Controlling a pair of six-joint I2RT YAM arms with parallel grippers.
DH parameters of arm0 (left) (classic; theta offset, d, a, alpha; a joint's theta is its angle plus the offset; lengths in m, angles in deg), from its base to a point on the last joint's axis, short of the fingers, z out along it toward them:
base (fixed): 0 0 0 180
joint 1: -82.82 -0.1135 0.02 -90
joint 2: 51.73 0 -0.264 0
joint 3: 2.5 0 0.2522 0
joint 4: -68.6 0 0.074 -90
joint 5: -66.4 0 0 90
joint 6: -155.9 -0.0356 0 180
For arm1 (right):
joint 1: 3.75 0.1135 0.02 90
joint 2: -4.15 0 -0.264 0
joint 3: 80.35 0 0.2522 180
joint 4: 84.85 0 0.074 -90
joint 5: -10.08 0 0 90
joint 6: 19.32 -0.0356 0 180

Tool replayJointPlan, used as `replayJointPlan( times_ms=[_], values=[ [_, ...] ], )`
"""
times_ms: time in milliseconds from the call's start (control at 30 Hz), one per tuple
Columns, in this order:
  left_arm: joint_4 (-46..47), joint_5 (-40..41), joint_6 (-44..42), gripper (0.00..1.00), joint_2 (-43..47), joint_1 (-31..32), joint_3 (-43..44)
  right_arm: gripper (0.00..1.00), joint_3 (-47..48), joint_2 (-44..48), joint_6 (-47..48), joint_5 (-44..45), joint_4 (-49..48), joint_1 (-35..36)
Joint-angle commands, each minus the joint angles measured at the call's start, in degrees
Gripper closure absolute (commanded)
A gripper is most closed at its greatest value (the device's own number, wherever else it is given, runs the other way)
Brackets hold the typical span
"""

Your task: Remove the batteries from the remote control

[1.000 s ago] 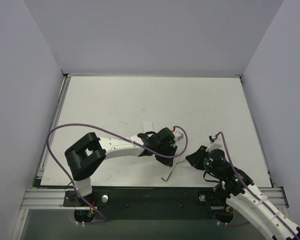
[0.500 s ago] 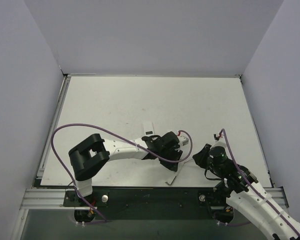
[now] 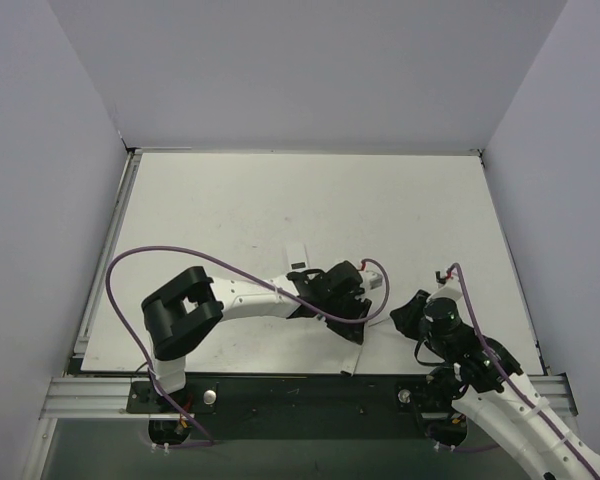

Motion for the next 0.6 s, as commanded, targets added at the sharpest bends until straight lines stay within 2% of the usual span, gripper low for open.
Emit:
replayJointPlan(
  times_ms=[0,200,300,400,467,500,533,567],
  values=[
    [3.00,-2.10,0.71,0.64,-1.28,0.58,3.31,1.00,-1.18,0.64,-0.94,1.87,-1.21,-0.17],
    [1.42,1.75,0.88,0.64,-0.49,0.49,4.10,1.00,1.98,-2.62,0.55,3.90,0.37,-0.09],
    [-2.45,8.07,2.20,0.63,2.40,-0.47,4.20,1.00,5.05,-4.11,2.31,4.07,1.07,-0.09],
    [-3.50,15.53,2.90,0.59,8.90,-2.05,2.70,1.00,7.78,-5.60,4.15,5.65,2.74,-0.09],
    [-7.88,18.88,4.40,0.55,12.95,-5.91,3.13,1.00,9.54,-5.87,4.68,7.06,3.36,-0.17],
    [-10.07,19.77,5.01,0.48,13.66,-7.75,3.66,1.00,9.98,-6.13,5.55,7.50,3.36,-0.17],
    [-14.71,19.17,6.06,0.47,14.10,-12.99,5.14,1.00,10.60,-6.22,5.82,7.94,3.19,-0.09],
    [-17.10,18.64,6.51,0.46,14.10,-15.57,6.03,1.00,10.78,-6.57,6.26,8.46,3.19,-0.17]
  ],
)
